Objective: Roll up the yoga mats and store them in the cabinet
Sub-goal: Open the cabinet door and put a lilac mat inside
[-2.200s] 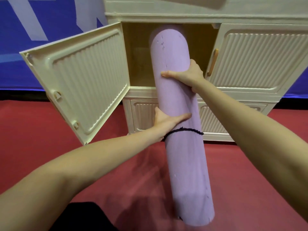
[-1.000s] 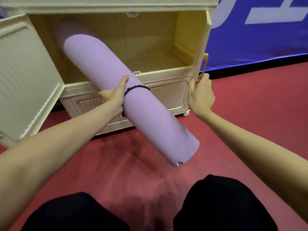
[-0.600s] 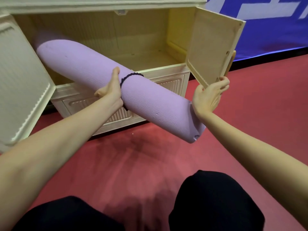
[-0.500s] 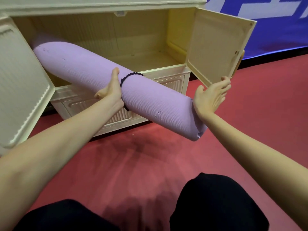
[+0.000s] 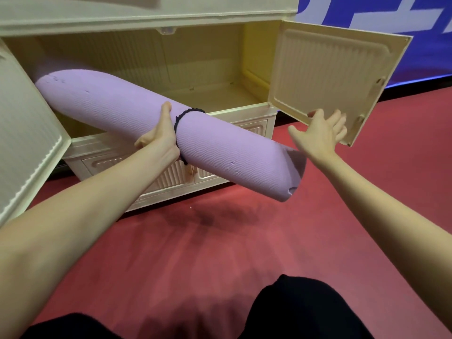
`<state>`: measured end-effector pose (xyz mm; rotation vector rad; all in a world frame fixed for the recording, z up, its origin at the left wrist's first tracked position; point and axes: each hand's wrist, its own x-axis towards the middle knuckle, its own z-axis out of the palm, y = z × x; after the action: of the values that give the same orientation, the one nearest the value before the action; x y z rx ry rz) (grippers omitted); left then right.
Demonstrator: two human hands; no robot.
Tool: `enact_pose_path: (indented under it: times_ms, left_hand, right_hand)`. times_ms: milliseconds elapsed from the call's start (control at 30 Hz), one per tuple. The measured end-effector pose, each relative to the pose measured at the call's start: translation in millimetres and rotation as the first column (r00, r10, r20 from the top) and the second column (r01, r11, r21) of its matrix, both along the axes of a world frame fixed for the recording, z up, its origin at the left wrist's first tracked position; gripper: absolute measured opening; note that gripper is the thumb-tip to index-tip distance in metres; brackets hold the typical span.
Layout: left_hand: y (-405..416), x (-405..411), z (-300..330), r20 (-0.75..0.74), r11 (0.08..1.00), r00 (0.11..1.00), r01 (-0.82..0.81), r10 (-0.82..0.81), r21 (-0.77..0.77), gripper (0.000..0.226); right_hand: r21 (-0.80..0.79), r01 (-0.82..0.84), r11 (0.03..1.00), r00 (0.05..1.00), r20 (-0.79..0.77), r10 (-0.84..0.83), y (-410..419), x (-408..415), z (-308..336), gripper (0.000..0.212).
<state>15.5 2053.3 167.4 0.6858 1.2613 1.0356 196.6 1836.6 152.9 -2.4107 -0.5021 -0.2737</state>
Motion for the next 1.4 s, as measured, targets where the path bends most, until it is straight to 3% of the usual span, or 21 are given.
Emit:
enact_pose_path:
  times_ms: [100, 167, 267, 333, 433, 533, 633, 733, 767, 800, 833, 867, 933, 967, 1033, 1100, 1200, 1400]
  left_hand:
    - [4, 9, 3, 0.005, 1.000, 1.000, -0.008, 0.008, -0.029, 0.117]
    - [4, 15, 10, -0.016, 0.999, 1.000, -0.002, 0.001, -0.038, 0.113]
    - [5, 26, 23, -0.026, 0.997, 0.998, 0.050, -0.051, -0.051, 0.089]
    - [12, 32, 25, -0.001, 0.992, 0.996, 0.094, -0.094, -0.089, 0.088]
    - [30, 38, 19, 0.051, 0.975, 0.984, 0.177, -0.172, -0.130, 0.103]
    - [24, 38, 20, 0.037, 0.967, 0.969, 0.246, -0.245, -0.058, 0.098]
    - [20, 30, 17, -0.155, 0.929, 0.921, 0.369, -0.358, 0.043, 0.093]
    - [23, 8, 13, -0.526, 0.821, 0.699, 0.571, -0.484, 0.003, 0.098]
    - [27, 0, 9, -0.720, 0.798, 0.577, 0.600, -0.384, 0.055, 0.097]
    - [35, -9, 4, -0.877, 0.770, 0.446, 0.617, -0.177, 0.159, 0.097]
    - [42, -17, 0, -0.937, 0.706, 0.332, 0.639, 0.105, 0.306, 0.090]
    - [47, -22, -2, -0.899, 0.599, 0.278, 0.673, 0.339, 0.434, 0.079]
    - [56, -29, -1, -0.755, 0.316, 0.355, 0.749, 0.552, 0.583, 0.059]
    - [62, -30, 0, -0.732, 0.189, 0.379, 0.805, 0.567, 0.563, 0.066]
    - [72, -25, 4, -0.744, 0.015, 0.309, 0.919, 0.592, 0.394, 0.108]
    - [80, -15, 12, -0.785, 0.005, 0.193, 0.970, 0.589, 0.242, 0.138]
    - [88, 2, 18, -0.828, 0.052, 0.110, 0.985, 0.549, 0.165, 0.142]
    - [99, 5, 16, -0.801, 0.002, 0.227, 0.962, 0.554, 0.273, 0.123]
  right_hand:
    - [-0.046, -0.343, 0.938, 0.938, -0.074, 0.339, 7, -5, 10, 0.099]
    - [-0.307, -0.509, 0.804, 0.850, -0.035, 0.525, 16, -9, 14, 0.123]
    - [-0.644, -0.412, 0.645, 0.769, 0.135, 0.625, 31, -3, 14, 0.148]
    - [-0.687, -0.328, 0.648, 0.736, 0.245, 0.632, 40, 8, 14, 0.150]
    - [-0.676, -0.300, 0.673, 0.708, 0.315, 0.632, 49, 26, 25, 0.139]
    - [-0.660, -0.295, 0.691, 0.697, 0.346, 0.628, 54, 39, 32, 0.131]
    - [-0.654, -0.288, 0.699, 0.679, 0.376, 0.631, 58, 48, 36, 0.127]
    - [-0.658, -0.284, 0.698, 0.673, 0.382, 0.633, 63, 54, 44, 0.126]
    - [-0.660, -0.283, 0.696, 0.675, 0.378, 0.633, 64, 55, 46, 0.126]
    - [-0.662, -0.286, 0.693, 0.678, 0.371, 0.634, 65, 55, 47, 0.126]
    - [-0.663, -0.288, 0.692, 0.682, 0.365, 0.633, 66, 55, 47, 0.125]
    - [-0.663, -0.287, 0.691, 0.685, 0.362, 0.632, 68, 55, 47, 0.125]
    - [-0.664, -0.287, 0.690, 0.692, 0.355, 0.629, 71, 54, 47, 0.126]
    - [-0.663, -0.289, 0.690, 0.698, 0.348, 0.626, 73, 54, 48, 0.126]
    - [-0.661, -0.295, 0.690, 0.711, 0.331, 0.621, 75, 53, 50, 0.126]
    - [-0.666, -0.288, 0.688, 0.717, 0.326, 0.616, 76, 52, 51, 0.127]
    - [-0.657, -0.290, 0.695, 0.721, 0.327, 0.611, 76, 51, 48, 0.129]
    - [-0.618, -0.232, 0.751, 0.658, 0.468, 0.589, 82, 45, 28, 0.142]
